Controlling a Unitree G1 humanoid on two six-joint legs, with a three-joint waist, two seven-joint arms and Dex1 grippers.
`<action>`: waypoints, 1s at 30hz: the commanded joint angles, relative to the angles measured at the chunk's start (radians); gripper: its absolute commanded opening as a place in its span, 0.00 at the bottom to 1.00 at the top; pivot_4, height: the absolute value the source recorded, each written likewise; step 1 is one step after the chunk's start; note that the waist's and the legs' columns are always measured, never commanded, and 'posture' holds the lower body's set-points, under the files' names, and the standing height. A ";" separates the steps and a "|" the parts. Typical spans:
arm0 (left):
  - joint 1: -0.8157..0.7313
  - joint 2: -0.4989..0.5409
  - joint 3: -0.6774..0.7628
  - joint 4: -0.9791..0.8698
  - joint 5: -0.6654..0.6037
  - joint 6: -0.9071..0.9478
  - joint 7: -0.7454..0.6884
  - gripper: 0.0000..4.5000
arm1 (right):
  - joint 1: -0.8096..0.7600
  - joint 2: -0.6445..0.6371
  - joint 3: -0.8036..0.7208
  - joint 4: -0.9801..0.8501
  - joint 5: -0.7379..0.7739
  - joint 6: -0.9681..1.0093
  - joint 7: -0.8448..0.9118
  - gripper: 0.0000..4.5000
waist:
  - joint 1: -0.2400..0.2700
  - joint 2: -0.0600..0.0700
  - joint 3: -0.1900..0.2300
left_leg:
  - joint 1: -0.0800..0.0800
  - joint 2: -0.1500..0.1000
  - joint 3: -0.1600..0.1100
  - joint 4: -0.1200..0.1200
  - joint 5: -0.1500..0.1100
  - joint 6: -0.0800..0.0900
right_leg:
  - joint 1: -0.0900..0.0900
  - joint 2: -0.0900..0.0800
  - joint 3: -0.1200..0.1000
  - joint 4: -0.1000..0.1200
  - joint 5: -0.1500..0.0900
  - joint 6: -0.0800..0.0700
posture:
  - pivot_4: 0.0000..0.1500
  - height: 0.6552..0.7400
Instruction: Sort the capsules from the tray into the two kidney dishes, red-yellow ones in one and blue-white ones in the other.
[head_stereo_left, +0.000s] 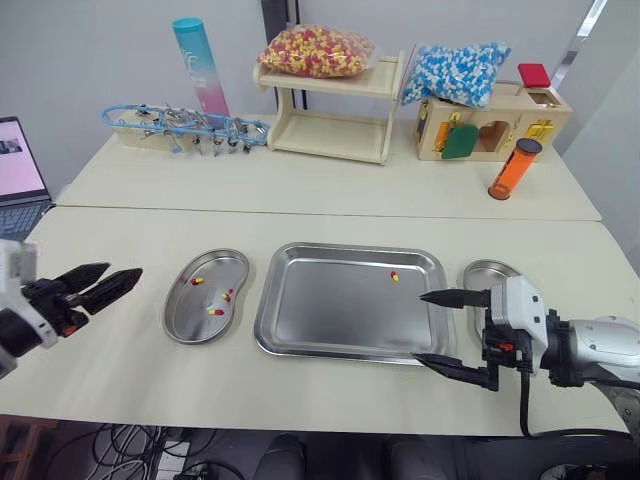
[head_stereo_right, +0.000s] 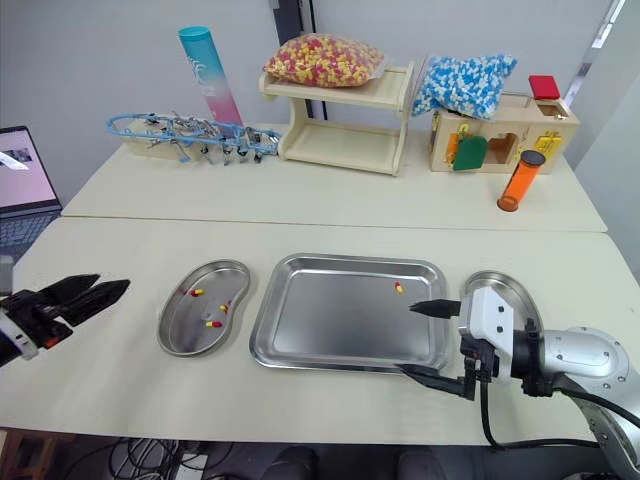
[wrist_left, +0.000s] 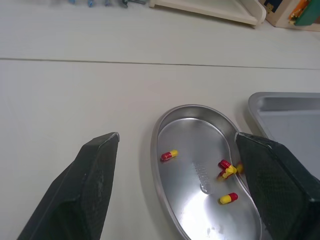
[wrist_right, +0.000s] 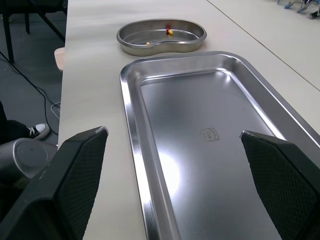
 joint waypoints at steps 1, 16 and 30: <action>0.012 0.036 0.041 0.039 0.009 -0.047 -0.013 0.85 | 0.009 0.001 -0.018 -0.024 -0.005 -0.027 -0.005 1.00 | 0.000 0.000 0.000 | 0.000 0.000 0.000 0.000 0.000 0.000 | 0.000 0.000 0.000 0.000 0.000 0.000 | 1.00 1.00; 0.064 -0.083 0.002 0.122 0.179 -0.404 0.123 0.85 | 0.250 0.038 -0.286 0.063 -0.144 -0.204 -0.024 1.00 | 0.003 -0.001 0.000 | 0.000 0.000 0.001 0.000 0.000 0.000 | 0.000 0.000 0.000 0.000 0.000 0.000 | 1.00 1.00; 0.173 -0.164 0.025 0.095 0.191 -0.493 0.219 1.00 | 0.433 0.076 -0.412 0.180 -0.178 -0.310 0.020 1.00 | 0.000 -0.001 -0.001 | 0.001 0.000 0.002 -0.001 0.000 0.000 | 0.001 0.000 0.002 0.000 0.000 0.000 | 1.00 1.00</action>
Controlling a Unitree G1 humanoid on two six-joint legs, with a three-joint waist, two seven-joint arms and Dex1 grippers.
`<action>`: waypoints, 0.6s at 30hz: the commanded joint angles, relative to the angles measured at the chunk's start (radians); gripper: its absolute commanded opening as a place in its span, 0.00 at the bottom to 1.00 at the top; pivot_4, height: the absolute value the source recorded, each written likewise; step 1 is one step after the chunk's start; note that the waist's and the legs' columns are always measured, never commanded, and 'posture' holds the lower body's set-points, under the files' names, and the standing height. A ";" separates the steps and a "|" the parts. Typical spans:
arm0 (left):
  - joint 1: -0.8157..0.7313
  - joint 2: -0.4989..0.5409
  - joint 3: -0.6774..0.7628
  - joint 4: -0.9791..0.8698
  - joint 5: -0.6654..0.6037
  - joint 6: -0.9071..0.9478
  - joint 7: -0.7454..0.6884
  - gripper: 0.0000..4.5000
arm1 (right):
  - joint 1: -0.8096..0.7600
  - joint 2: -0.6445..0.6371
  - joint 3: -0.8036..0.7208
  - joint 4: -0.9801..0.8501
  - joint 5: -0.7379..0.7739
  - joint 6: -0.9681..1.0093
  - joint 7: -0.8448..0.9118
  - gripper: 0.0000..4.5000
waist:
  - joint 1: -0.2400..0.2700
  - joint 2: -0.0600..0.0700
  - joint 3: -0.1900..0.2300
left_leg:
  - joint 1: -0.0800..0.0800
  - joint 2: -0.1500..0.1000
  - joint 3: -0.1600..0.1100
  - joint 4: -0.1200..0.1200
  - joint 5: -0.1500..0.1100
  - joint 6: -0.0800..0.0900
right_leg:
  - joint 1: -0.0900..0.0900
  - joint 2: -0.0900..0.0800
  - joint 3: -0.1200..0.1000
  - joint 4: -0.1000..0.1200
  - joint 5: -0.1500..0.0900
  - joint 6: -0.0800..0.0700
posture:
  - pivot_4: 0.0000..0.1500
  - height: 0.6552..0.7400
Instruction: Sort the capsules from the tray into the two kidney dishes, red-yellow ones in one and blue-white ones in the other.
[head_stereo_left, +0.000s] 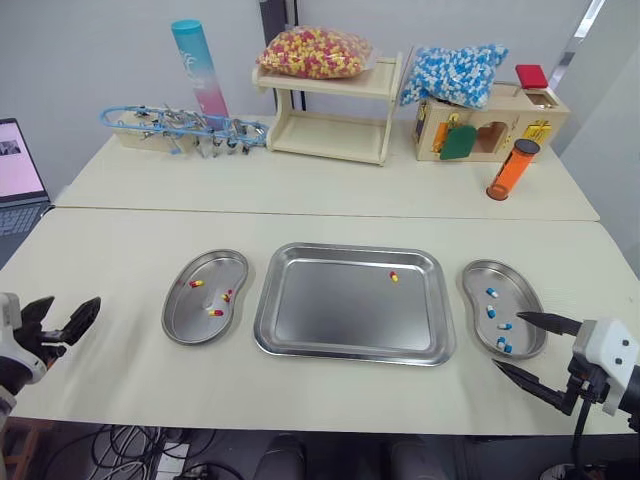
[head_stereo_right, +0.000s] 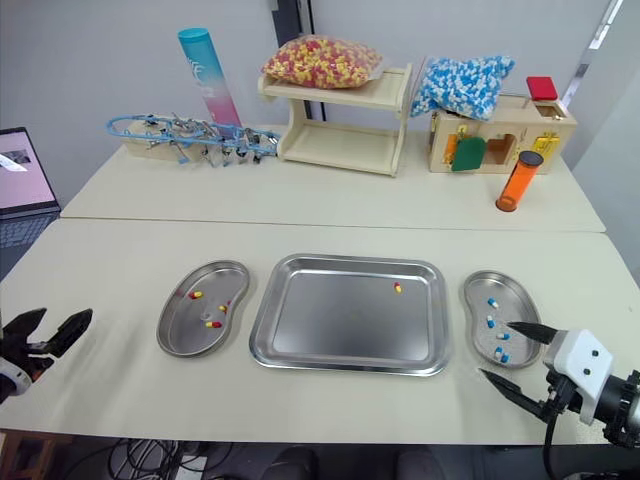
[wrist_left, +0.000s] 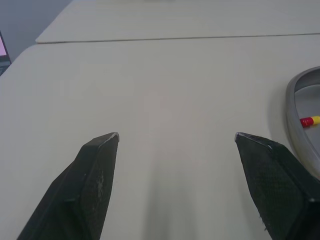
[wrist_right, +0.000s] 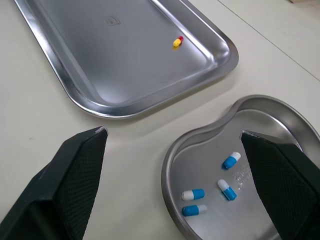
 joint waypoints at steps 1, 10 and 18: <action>0.030 -0.003 0.045 -0.052 -0.025 -0.009 0.014 1.00 | -0.013 -0.005 -0.034 -0.003 0.025 0.006 -0.001 1.00 | 0.002 0.000 0.000 | 0.000 0.000 0.000 0.000 0.000 0.000 | 0.000 0.000 0.000 0.000 0.000 0.000 | 1.00 1.00; 0.092 0.010 0.056 -0.088 -0.049 -0.016 -0.005 1.00 | -0.070 -0.042 -0.003 0.002 0.027 0.046 0.005 1.00 | 0.003 0.000 0.000 | 0.000 0.000 0.000 0.000 0.000 0.000 | 0.000 0.000 0.000 0.000 0.000 0.000 | 1.00 1.00; 0.051 0.057 -0.070 -0.277 -0.111 0.071 -0.100 1.00 | -0.094 -0.044 0.030 -0.010 0.031 0.056 0.010 1.00 | 0.008 -0.001 -0.001 | 0.000 0.000 0.000 0.000 0.000 0.000 | 0.001 0.000 -0.001 0.000 0.000 0.000 | 1.00 1.00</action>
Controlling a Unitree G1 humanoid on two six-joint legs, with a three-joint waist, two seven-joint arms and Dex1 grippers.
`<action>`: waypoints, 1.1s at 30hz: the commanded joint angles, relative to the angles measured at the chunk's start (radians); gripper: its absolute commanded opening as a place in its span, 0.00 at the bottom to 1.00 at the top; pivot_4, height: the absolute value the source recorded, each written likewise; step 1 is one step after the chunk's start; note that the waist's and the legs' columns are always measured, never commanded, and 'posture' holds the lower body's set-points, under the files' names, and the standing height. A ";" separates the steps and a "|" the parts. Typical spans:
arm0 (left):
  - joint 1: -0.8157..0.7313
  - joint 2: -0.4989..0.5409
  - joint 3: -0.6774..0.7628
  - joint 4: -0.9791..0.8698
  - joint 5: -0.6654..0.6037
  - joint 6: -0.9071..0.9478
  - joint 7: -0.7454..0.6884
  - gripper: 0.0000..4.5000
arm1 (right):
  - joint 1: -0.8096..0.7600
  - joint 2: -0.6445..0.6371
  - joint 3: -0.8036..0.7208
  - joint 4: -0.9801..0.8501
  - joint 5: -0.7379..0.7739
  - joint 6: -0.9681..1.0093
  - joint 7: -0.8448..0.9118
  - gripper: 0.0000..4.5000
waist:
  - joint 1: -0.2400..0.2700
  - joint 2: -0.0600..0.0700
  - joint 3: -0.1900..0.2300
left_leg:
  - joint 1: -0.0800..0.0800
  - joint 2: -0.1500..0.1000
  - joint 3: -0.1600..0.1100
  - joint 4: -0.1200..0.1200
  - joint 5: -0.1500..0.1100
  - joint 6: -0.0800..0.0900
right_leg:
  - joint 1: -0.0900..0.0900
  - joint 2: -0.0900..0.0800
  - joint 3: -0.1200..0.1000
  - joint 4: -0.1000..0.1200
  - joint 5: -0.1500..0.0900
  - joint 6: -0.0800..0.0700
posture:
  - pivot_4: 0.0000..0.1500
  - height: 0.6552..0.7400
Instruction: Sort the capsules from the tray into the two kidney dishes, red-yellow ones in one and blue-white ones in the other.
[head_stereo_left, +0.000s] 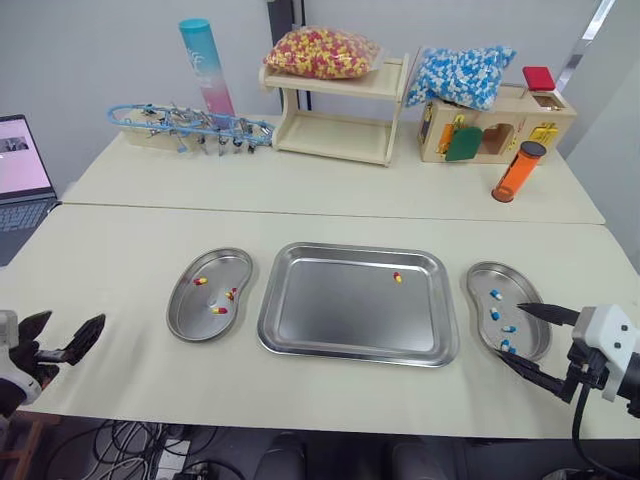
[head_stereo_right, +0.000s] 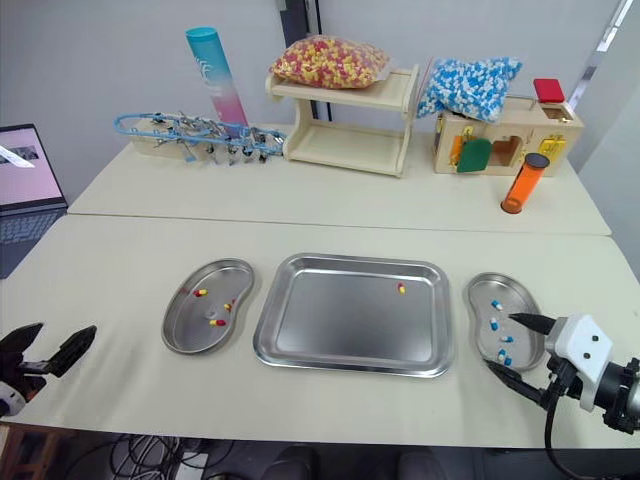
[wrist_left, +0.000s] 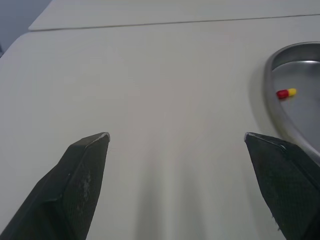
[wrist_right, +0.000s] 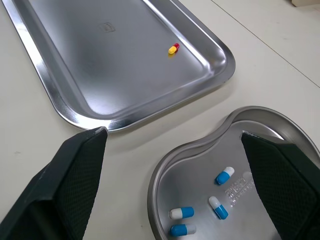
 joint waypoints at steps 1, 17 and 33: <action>-0.025 0.031 -0.054 -0.115 -0.043 0.035 -0.041 1.00 | -0.009 -0.007 0.001 -0.030 0.015 -0.001 0.006 1.00 | -0.002 0.000 0.000 | 0.000 0.000 0.000 0.000 0.000 0.000 | 0.000 0.000 0.000 0.000 0.000 0.000 | 1.00 1.00; -0.436 0.124 -0.590 -0.302 -0.056 0.203 -0.193 1.00 | -0.079 0.008 0.077 -0.110 0.060 0.066 -0.029 1.00 | -0.005 0.001 0.000 | 0.000 0.000 0.000 0.000 0.000 0.000 | 0.000 0.000 0.000 0.000 0.000 0.000 | 1.00 1.00; -0.792 -0.204 -0.922 -0.016 0.150 0.129 -0.170 0.71 | -0.035 0.044 0.103 -0.128 0.029 0.040 -0.066 1.00 | -0.008 0.001 0.001 | -0.001 -0.001 0.000 0.001 0.000 0.000 | 0.000 0.000 0.000 0.000 0.000 0.000 | 1.00 1.00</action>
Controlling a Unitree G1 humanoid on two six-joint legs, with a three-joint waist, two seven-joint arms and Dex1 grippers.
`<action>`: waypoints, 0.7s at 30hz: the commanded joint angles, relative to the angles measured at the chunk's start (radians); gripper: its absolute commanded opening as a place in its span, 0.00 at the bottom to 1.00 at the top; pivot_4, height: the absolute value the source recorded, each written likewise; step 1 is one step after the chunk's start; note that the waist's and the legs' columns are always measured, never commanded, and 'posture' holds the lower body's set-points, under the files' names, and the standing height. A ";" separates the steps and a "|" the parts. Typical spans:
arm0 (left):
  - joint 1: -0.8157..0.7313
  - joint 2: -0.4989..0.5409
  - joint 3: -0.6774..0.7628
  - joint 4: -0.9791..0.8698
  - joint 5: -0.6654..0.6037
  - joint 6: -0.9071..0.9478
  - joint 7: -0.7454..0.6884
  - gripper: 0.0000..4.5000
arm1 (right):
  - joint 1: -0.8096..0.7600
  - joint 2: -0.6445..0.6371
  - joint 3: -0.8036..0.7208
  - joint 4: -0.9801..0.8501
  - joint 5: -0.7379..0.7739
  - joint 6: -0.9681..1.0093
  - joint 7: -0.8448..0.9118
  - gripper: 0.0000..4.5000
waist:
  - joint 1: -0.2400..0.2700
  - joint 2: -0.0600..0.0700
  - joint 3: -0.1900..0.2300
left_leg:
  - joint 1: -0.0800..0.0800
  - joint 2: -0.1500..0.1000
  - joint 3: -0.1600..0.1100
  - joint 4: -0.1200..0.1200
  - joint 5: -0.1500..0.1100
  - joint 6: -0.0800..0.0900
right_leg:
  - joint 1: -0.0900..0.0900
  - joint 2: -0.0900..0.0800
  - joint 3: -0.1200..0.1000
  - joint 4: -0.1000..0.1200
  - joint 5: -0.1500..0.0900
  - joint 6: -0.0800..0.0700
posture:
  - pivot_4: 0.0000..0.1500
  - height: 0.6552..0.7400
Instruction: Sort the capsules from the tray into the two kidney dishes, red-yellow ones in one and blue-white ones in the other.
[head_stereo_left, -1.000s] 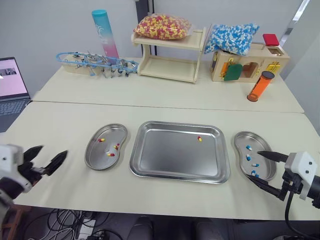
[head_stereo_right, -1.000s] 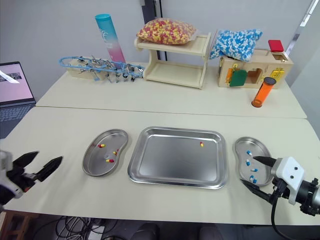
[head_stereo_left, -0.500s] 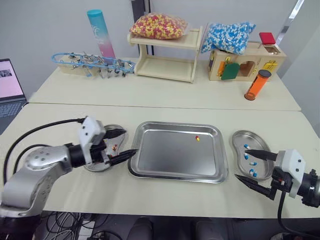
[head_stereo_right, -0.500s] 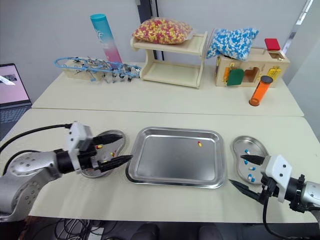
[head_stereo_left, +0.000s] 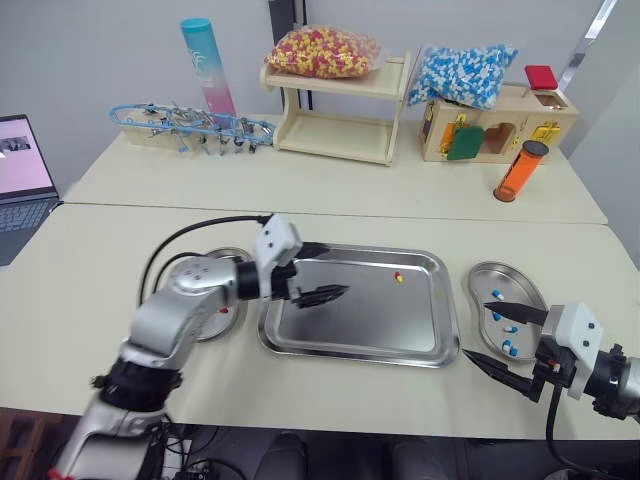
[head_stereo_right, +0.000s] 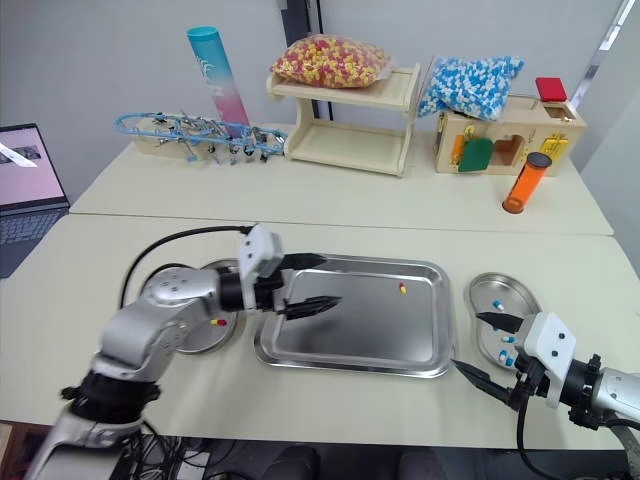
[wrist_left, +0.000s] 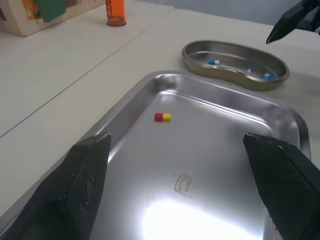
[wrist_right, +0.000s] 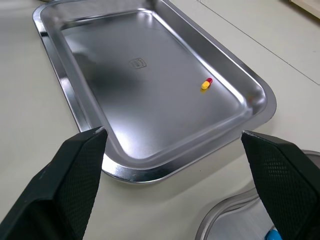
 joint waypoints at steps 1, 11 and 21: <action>-0.054 -0.063 -0.050 0.062 0.053 -0.034 0.014 0.64 | 0.010 0.007 -0.008 -0.035 -0.006 -0.013 -0.017 1.00 | -0.001 0.000 0.000 | 0.000 0.000 0.000 0.000 0.000 0.000 | 0.000 0.000 0.000 0.000 0.000 0.000 | 1.00 1.00; -0.154 -0.338 -0.137 0.354 0.229 -0.139 0.161 0.57 | 0.029 0.012 0.001 -0.065 -0.003 0.000 -0.052 1.00 | -0.001 0.000 0.000 | 0.000 0.000 -0.001 0.002 0.000 0.000 | 0.001 0.000 0.000 0.000 0.000 0.000 | 1.00 1.00; -0.249 -0.428 -0.168 0.655 0.344 -0.303 0.126 0.57 | 0.056 0.015 0.003 -0.107 0.002 0.021 -0.078 1.00 | 0.003 0.000 0.000 | 0.000 -0.001 -0.001 0.002 0.000 0.000 | 0.001 0.000 -0.001 0.000 0.000 0.000 | 1.00 1.00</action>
